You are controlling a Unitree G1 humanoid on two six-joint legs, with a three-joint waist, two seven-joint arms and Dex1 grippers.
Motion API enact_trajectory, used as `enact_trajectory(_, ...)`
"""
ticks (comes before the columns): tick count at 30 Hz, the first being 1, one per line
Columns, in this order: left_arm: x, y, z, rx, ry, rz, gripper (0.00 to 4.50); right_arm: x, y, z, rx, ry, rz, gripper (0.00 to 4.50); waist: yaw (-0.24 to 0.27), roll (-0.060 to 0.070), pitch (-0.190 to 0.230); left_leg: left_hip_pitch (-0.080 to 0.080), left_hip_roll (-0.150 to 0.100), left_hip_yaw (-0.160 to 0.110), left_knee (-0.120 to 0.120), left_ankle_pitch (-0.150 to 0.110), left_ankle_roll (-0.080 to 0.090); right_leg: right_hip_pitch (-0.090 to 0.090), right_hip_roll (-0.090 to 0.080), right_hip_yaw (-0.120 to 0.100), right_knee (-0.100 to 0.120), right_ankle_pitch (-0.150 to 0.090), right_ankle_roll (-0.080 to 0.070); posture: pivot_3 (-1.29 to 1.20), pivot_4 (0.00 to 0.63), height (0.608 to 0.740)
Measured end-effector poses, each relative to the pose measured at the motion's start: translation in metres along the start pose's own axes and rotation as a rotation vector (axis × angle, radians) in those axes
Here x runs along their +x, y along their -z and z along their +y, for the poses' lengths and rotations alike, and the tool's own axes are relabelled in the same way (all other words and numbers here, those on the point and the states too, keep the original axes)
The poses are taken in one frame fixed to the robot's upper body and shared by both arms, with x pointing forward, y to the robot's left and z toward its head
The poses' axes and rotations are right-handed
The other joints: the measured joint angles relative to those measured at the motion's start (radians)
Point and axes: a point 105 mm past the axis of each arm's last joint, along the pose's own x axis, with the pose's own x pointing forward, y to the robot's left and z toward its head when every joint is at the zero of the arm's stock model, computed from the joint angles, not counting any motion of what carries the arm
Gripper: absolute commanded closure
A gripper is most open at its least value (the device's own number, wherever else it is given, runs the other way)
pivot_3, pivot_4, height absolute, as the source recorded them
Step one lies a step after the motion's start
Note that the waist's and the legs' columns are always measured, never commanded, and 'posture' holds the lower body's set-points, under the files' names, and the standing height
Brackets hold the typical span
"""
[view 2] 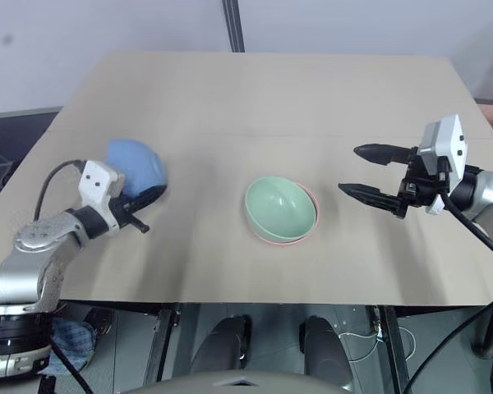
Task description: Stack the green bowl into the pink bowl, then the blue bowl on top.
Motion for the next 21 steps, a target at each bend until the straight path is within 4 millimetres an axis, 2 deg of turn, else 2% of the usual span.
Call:
enact_trajectory(8,0.020,-0.081,-0.020,0.280,0.276,-0.177,4.46,0.001,0.003,0.000,0.006,-0.007,0.008,0.83,-0.002,-0.001,0.001,0.000,0.000,0.000,0.000,0.000,0.000,0.000,0.001,0.000,-0.001,0.000,0.000,0.00,0.150,0.740)
enact_trajectory(11,0.025,-0.089,-0.028,0.333,0.357,-0.187,4.46,0.001,0.003,0.000,0.005,-0.008,0.008,0.83,-0.006,-0.001,0.001,-0.001,0.000,0.000,0.000,0.000,0.000,0.000,0.001,0.000,-0.001,0.000,0.000,0.00,0.150,0.740)
enact_trajectory(15,0.033,-0.098,-0.049,0.475,0.544,-0.182,4.46,0.003,0.004,0.000,0.004,-0.014,0.012,0.83,-0.011,-0.001,0.001,-0.001,0.000,0.000,0.000,0.000,0.000,0.000,0.001,0.000,-0.001,0.000,0.000,0.00,0.150,0.740)
enact_trajectory(19,0.039,-0.096,-0.065,0.604,0.678,-0.166,4.46,0.004,0.004,0.000,-0.002,-0.016,0.009,0.83,-0.014,-0.001,0.002,-0.001,0.000,0.000,0.000,0.000,0.000,0.000,0.001,0.000,-0.001,0.000,0.000,0.00,0.150,0.740)
enact_trajectory(21,0.045,-0.095,-0.074,0.725,0.743,-0.172,4.46,0.004,0.004,0.000,-0.002,-0.015,0.008,0.83,-0.014,-0.001,0.002,-0.001,0.000,0.000,0.000,0.000,0.000,0.000,0.001,0.000,-0.001,0.000,0.000,0.00,0.150,0.740)
